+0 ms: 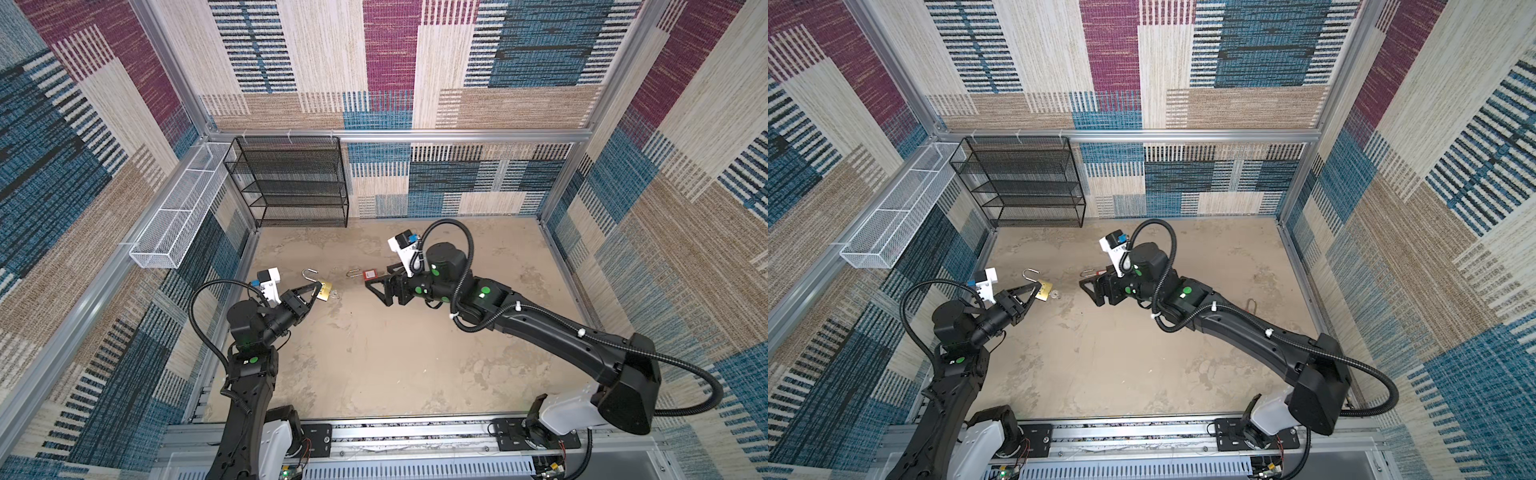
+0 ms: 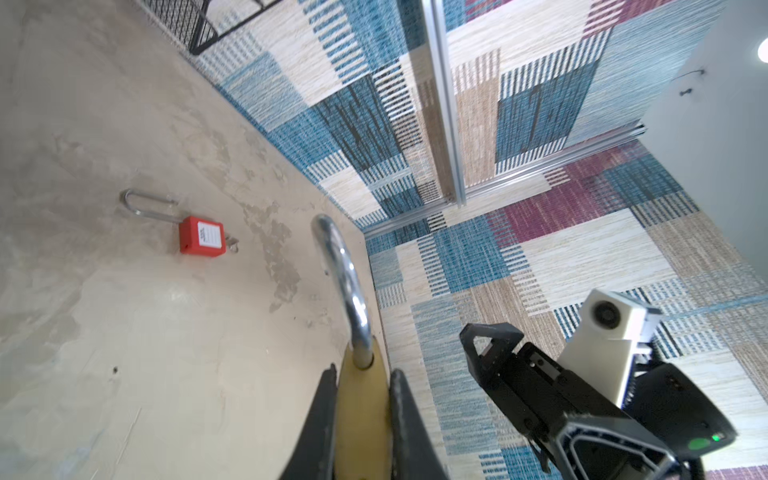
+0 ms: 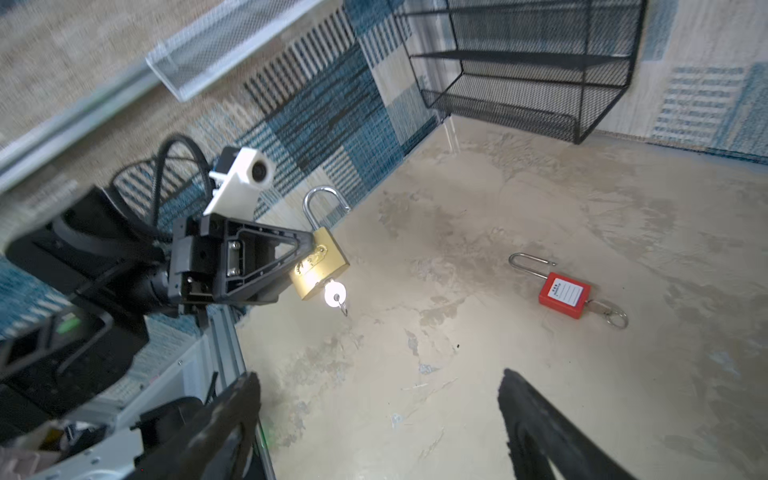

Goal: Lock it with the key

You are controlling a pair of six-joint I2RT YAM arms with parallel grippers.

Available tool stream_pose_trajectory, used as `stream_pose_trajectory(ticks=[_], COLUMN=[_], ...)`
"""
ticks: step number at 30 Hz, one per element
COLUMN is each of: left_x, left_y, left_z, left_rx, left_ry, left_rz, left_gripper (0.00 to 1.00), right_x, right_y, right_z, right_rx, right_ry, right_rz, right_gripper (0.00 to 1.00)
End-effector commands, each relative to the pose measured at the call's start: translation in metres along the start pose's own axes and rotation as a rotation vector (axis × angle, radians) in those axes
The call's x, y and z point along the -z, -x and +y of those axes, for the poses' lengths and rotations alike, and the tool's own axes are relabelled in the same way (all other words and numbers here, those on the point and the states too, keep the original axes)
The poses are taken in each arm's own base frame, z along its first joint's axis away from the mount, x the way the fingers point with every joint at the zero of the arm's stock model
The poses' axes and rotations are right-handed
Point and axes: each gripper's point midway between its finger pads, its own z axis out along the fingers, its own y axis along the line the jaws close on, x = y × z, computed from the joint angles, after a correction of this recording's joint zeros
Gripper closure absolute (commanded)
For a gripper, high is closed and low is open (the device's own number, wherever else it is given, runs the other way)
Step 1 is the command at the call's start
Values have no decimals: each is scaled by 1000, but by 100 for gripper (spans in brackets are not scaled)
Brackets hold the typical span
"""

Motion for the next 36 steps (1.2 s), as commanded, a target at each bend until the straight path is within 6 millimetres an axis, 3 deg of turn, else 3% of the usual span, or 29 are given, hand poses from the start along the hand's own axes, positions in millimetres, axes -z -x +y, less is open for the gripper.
stream_pose_trajectory(ticks=[1,6,12,19,36], left_x=[0,-8,-14,-16,-28], left_y=[24,22,18,17,9], left_z=[-60,-97,-121,-129,-142], left_rx=[-109,-137,-176,-187,-173], left_ry=[-221,-365,-413,-432,-494], left_rz=[-100,-95,-94,-113,-79], left_gripper=[100,100,100,100,100], right_x=[16,13,-4,-15,-32], right_y=[38,48,50,49,44], right_z=[31,36,41,53,74], right_rx=[-120,-175,-266,-319,-315], right_ry=[200,282,375,486,577], right_rz=[-148,-178,-162,-138,-90], right_gripper=[8,8,11,30,45])
